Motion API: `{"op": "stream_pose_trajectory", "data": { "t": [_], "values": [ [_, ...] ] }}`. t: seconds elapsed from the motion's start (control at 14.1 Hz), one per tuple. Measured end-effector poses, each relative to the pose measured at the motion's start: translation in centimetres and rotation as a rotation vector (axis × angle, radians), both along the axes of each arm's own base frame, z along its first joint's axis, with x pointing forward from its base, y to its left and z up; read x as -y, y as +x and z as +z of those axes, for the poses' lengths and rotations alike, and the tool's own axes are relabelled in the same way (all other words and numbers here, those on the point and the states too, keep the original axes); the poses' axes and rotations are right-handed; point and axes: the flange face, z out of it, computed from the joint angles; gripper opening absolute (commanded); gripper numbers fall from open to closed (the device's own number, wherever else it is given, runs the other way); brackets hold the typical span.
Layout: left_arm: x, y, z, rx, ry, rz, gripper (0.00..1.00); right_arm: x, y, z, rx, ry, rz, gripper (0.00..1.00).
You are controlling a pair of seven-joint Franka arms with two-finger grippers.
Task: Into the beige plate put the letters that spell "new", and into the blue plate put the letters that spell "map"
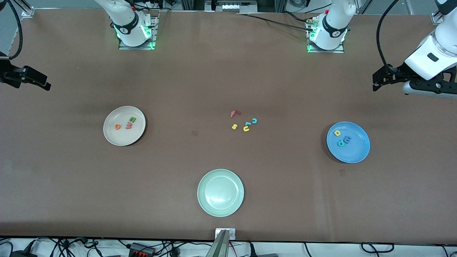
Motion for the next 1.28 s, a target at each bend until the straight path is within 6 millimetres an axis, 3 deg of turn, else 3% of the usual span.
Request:
{"op": "stream_pose_trajectory", "data": {
  "t": [0.64,1.28],
  "values": [
    [0.0,0.0,0.2,0.004,0.000,-0.001,1.00,1.5,-0.2,-0.3,-0.006,0.001,0.011,1.00],
    [0.2,0.0,0.2,0.005,0.000,-0.004,1.00,1.6,-0.2,-0.5,-0.011,0.002,0.012,1.00]
  ]
}}
